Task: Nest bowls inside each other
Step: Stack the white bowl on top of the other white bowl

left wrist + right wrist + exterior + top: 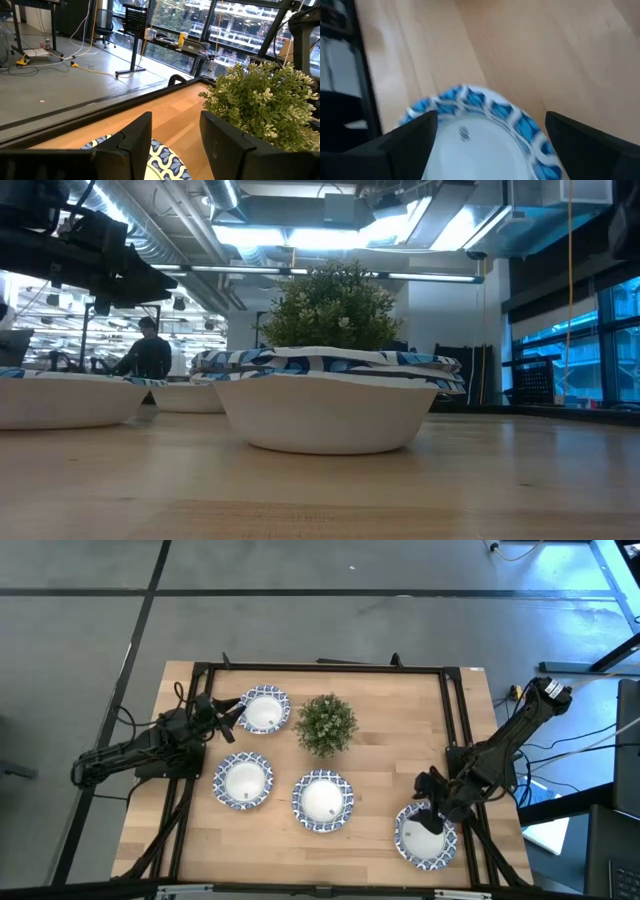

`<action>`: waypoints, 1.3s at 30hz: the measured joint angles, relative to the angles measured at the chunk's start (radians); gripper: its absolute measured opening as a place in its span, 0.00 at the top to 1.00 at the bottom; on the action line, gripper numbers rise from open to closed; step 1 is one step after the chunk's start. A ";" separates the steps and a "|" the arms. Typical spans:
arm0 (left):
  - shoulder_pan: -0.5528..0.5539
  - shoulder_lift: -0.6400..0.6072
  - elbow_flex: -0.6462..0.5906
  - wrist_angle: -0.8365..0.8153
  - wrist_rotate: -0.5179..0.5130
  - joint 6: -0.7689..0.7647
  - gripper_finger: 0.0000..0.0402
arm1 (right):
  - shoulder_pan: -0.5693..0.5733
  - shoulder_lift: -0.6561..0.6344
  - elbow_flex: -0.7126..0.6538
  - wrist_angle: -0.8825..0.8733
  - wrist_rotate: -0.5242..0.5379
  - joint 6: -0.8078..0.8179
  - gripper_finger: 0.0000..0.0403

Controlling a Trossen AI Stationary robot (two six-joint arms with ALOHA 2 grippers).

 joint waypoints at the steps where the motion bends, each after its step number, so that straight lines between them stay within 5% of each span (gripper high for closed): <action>1: 0.000 0.000 0.000 0.000 0.000 0.000 0.60 | 0.000 0.004 0.000 -0.017 -0.015 -0.001 0.08; 11: 0.000 0.000 0.000 -0.001 0.000 0.000 0.60 | 0.000 0.118 0.000 -0.098 -0.203 -0.001 0.08; 20: 0.000 0.000 0.000 -0.001 -0.008 0.000 0.60 | 0.000 0.209 0.000 -0.095 -0.230 0.054 0.10; 39: 0.000 0.000 0.000 -0.001 -0.009 0.000 0.60 | 0.000 0.212 0.000 -0.063 -0.230 0.043 0.77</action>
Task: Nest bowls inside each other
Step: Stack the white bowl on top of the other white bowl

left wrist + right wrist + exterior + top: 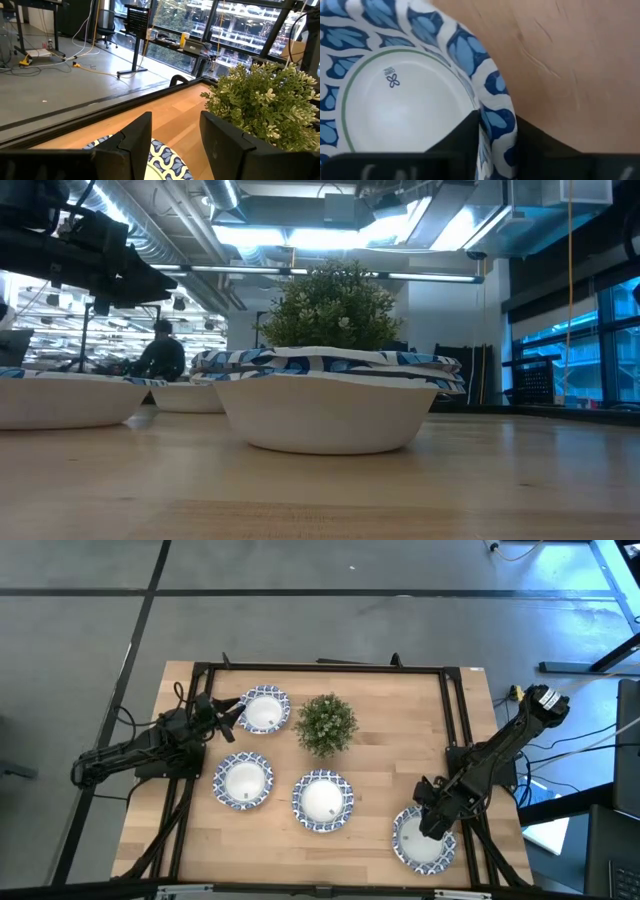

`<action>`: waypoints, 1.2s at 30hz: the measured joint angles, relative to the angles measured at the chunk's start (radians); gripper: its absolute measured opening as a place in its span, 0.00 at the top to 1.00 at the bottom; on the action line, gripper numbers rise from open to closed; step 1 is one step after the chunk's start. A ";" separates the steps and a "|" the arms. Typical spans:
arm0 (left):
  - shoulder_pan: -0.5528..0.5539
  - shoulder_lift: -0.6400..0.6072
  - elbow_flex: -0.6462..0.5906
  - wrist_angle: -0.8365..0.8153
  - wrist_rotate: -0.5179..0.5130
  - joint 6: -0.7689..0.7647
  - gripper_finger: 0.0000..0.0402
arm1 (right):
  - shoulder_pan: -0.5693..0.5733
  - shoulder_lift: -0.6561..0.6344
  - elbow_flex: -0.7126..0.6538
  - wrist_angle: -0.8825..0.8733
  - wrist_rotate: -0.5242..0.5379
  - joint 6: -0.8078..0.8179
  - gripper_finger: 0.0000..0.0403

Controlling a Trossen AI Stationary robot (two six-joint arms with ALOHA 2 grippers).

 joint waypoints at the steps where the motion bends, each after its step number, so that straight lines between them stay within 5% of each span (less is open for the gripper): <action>1: 0.000 0.000 0.000 0.000 0.000 0.000 0.60 | 0.000 0.000 0.000 0.001 0.000 0.000 0.79; 8: 0.000 0.000 0.000 0.000 0.000 0.000 0.60 | 0.000 -0.001 0.001 0.016 0.000 0.000 0.89; 21: 0.000 0.000 0.000 0.000 0.001 0.000 0.60 | -0.020 0.000 0.036 0.039 0.000 -0.018 0.90; 36: 0.000 0.000 0.000 0.000 0.001 0.000 0.60 | -0.245 0.001 0.212 0.037 0.001 -0.261 0.90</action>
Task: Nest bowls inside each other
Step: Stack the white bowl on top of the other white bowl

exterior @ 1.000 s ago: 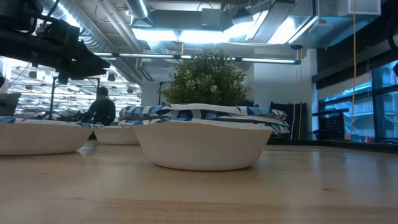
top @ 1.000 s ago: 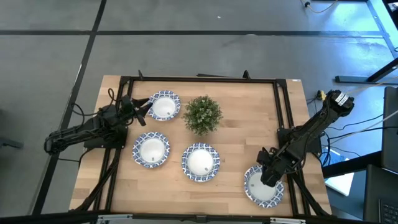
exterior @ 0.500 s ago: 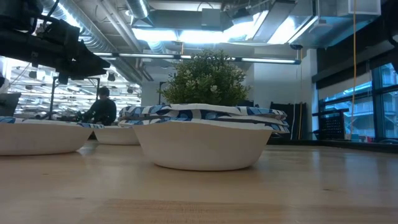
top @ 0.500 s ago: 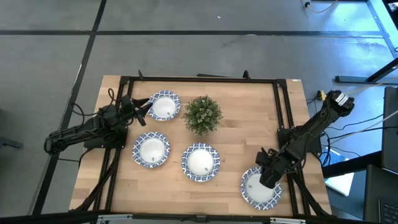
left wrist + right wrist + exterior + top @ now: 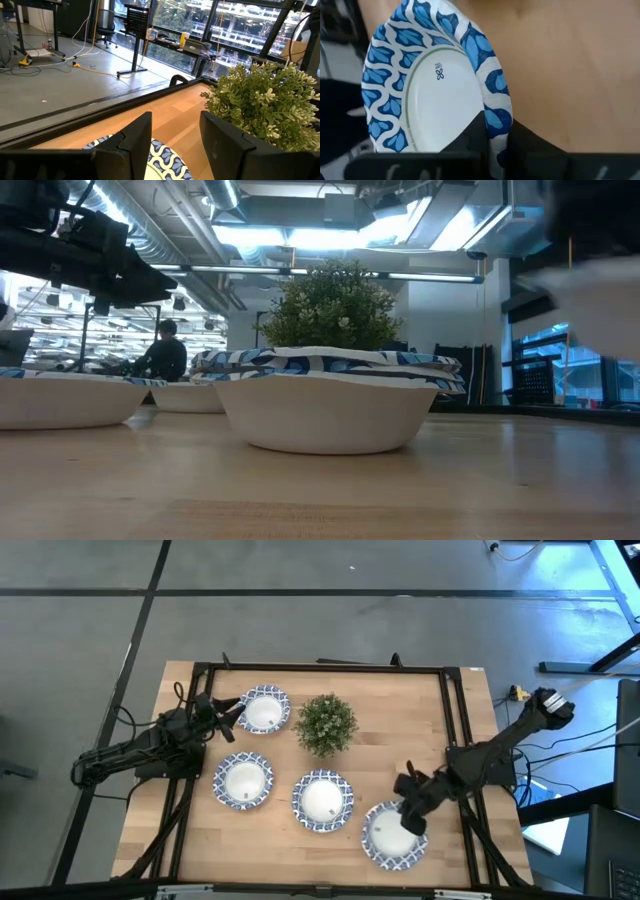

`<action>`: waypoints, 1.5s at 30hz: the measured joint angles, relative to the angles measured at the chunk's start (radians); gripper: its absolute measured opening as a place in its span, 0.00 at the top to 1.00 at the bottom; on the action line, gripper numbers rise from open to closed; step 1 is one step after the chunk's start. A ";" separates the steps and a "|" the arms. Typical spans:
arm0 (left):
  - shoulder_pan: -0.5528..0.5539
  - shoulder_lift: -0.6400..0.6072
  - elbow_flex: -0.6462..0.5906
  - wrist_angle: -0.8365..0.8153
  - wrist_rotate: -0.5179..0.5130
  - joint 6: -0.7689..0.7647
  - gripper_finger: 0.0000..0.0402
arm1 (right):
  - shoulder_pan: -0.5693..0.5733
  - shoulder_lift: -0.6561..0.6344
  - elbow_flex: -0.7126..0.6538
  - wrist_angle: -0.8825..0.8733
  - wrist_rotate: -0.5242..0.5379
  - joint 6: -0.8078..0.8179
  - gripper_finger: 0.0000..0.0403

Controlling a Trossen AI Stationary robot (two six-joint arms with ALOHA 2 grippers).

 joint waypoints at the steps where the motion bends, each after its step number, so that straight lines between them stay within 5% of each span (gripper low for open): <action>1: 0.000 0.000 0.000 0.000 0.000 0.000 0.60 | -0.023 0.000 0.016 0.000 0.000 -0.019 0.90; 18: 0.000 0.000 0.000 -0.009 0.001 0.000 0.60 | -0.373 0.047 0.167 0.187 -0.008 -0.284 0.90; 30: 0.000 0.000 0.000 -0.066 0.012 0.000 0.60 | -0.447 0.319 0.171 0.512 -0.187 -0.310 0.90; 45: 0.000 0.000 0.000 -0.066 0.012 0.007 0.60 | -0.459 0.503 0.339 0.425 -0.210 -0.461 0.90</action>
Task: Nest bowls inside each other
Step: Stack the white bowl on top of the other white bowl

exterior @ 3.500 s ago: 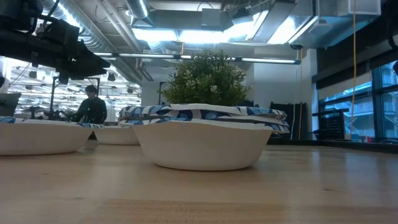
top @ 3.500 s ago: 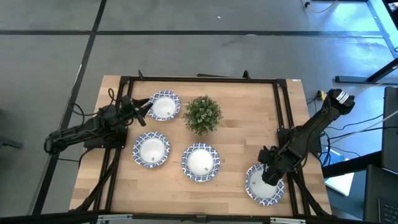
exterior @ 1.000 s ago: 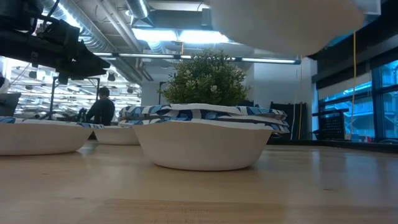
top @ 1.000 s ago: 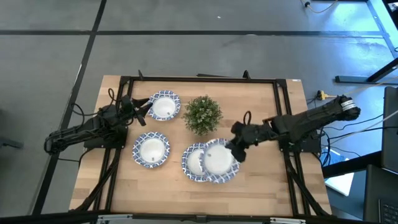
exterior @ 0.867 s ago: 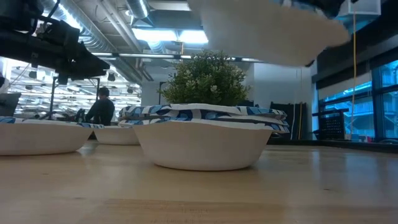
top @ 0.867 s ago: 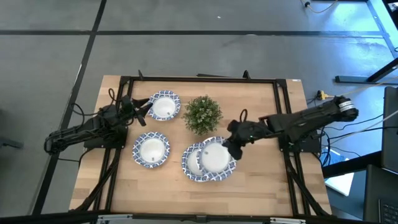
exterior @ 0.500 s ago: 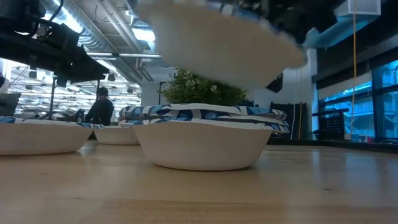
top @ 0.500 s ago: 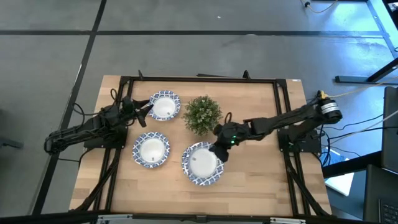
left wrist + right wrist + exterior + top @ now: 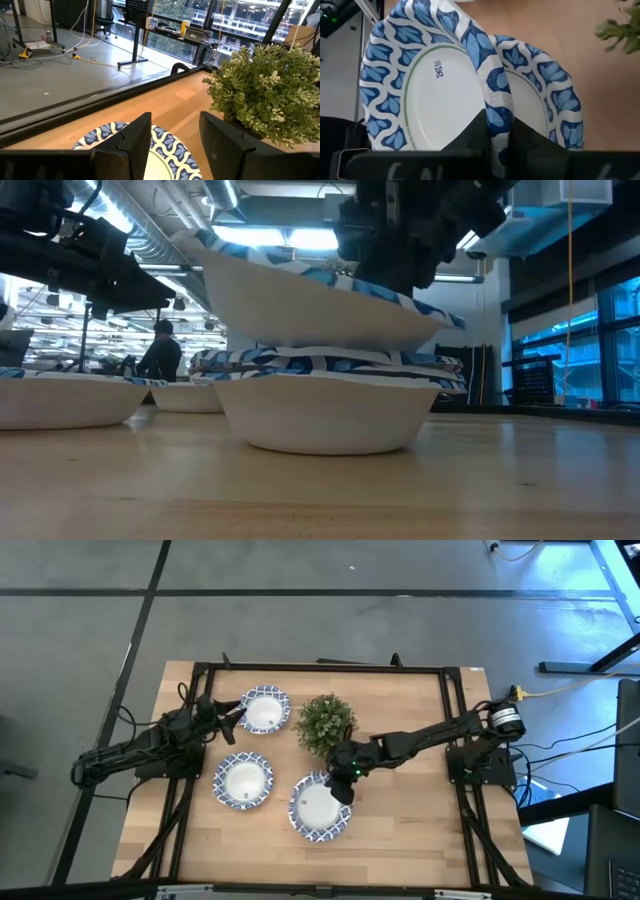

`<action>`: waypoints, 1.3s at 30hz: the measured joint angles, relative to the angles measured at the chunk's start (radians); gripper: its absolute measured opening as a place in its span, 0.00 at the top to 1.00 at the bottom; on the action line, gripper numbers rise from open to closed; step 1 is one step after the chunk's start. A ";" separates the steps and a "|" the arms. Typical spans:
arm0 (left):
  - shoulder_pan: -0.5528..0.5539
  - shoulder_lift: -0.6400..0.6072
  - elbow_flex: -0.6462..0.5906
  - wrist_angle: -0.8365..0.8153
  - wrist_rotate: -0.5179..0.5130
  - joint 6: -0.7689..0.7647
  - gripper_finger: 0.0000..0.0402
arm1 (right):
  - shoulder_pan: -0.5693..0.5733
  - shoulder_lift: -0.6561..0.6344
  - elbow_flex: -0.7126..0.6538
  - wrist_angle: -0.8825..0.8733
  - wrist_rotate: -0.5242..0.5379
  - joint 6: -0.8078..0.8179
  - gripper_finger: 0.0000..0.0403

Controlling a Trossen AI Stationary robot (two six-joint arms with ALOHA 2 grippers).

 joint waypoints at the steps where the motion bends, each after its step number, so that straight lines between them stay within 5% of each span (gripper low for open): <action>1: 0.000 0.000 0.000 0.000 0.000 0.000 0.60 | 0.000 0.000 0.000 -0.003 0.000 0.001 0.90; 10: 0.000 0.000 0.000 0.000 0.000 0.000 0.60 | 0.000 0.000 0.000 -0.056 0.008 0.000 0.87; 22: 0.000 0.000 0.000 -0.001 0.000 0.001 0.60 | -0.011 -0.029 -0.001 -0.055 0.068 -0.052 0.60; 30: 0.000 0.000 0.000 0.001 -0.001 0.001 0.60 | -0.013 -0.277 0.000 -0.169 0.353 -0.111 0.58; 39: 0.000 0.000 0.000 0.004 -0.001 0.001 0.60 | 0.014 -0.539 0.000 -0.387 0.550 -0.108 0.58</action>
